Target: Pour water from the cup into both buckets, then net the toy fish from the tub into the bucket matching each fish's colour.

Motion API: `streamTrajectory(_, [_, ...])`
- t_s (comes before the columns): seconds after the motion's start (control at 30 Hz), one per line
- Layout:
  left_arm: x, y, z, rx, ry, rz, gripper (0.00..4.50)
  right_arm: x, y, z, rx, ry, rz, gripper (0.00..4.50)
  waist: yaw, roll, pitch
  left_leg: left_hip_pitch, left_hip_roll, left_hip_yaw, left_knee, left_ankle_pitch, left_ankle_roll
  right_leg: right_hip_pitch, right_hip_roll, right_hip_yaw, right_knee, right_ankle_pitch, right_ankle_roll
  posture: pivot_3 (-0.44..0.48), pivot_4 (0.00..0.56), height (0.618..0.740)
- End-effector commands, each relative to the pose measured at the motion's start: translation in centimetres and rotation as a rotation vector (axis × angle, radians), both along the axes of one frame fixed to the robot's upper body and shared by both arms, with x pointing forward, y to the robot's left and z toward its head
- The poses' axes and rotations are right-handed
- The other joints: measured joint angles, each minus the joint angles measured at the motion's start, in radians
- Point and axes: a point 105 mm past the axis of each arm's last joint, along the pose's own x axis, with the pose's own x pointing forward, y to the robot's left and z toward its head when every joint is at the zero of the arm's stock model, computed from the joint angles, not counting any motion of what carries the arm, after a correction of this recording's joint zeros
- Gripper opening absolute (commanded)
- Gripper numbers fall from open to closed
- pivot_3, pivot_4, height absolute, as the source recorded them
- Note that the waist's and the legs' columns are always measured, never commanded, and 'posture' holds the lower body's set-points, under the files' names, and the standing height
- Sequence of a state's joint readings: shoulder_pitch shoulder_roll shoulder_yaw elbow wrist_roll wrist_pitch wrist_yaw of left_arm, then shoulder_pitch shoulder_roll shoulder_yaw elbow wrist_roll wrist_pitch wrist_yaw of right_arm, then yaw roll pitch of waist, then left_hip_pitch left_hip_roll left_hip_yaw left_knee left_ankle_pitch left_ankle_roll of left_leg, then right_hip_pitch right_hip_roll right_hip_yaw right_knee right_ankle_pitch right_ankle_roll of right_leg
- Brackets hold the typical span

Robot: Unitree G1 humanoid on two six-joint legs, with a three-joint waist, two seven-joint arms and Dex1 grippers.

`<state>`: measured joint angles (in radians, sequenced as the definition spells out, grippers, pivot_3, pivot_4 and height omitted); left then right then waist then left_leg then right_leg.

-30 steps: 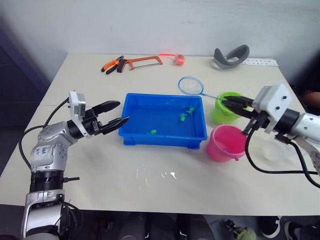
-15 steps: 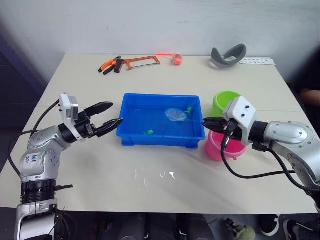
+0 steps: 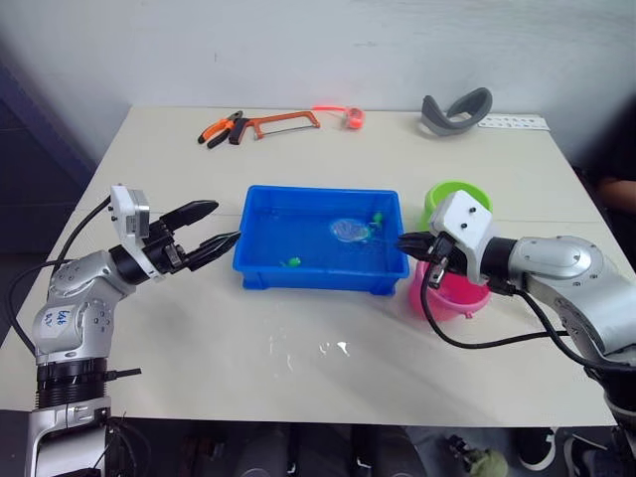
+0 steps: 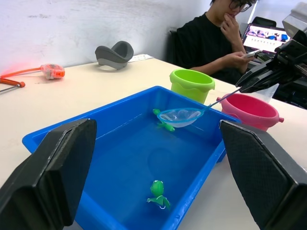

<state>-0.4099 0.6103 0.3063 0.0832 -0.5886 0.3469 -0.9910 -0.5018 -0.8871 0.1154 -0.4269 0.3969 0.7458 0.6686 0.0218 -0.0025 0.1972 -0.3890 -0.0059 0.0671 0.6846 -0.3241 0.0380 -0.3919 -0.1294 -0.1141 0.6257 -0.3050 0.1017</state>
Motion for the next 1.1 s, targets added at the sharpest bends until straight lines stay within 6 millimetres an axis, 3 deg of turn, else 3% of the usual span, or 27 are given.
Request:
streamTrajectory(0.03, [-0.2,-0.1,1.4,0.006,-0.064,0.002,4.44,0.6,0.1,0.6,-0.012,-0.038,-0.047,0.0,0.0,0.0,0.0,0.0,0.0,0.0,0.0,0.0,0.0,0.0,0.0,0.0,0.0,0.0,0.0,0.0,0.15,0.74])
streamTrajectory(0.33, [0.2,-1.4,1.7,0.019,-0.083,-0.053,4.44,1.3,0.6,-0.2,-0.008,-0.013,-0.076,0.0,0.0,0.0,0.0,0.0,0.0,0.001,0.0,0.0,0.0,-0.001,0.002,-0.001,0.0,0.0,0.0,0.0,0.15,0.74])
streamTrajectory(0.67, [0.4,-2.2,2.1,0.032,-0.095,-0.093,4.44,1.0,0.8,1.1,0.004,-0.064,-0.042,0.0,-0.001,0.0,0.0,0.0,0.0,0.001,-0.001,0.0,0.0,-0.001,0.003,-0.002,0.0,0.0,0.0,0.0,0.15,0.74])
streamTrajectory(0.8, [0.3,-2.2,2.0,0.034,-0.094,-0.101,4.44,-0.5,1.8,1.9,0.029,-0.043,0.052,0.0,-0.001,0.0,0.0,0.0,0.0,0.001,-0.001,0.0,0.0,-0.001,0.004,-0.002,0.0,0.0,0.0,0.0,0.15,0.74])
streamTrajectory(1.1, [0.4,-2.8,1.7,0.042,-0.091,-0.13,4.44,-1.9,2.0,-1.7,0.046,0.236,0.014,0.0,-0.001,0.0,0.0,0.0,0.0,0.0,-0.001,0.0,0.0,0.0,0.0,-0.001,0.0,0.0,0.0,0.0,0.15,0.74])
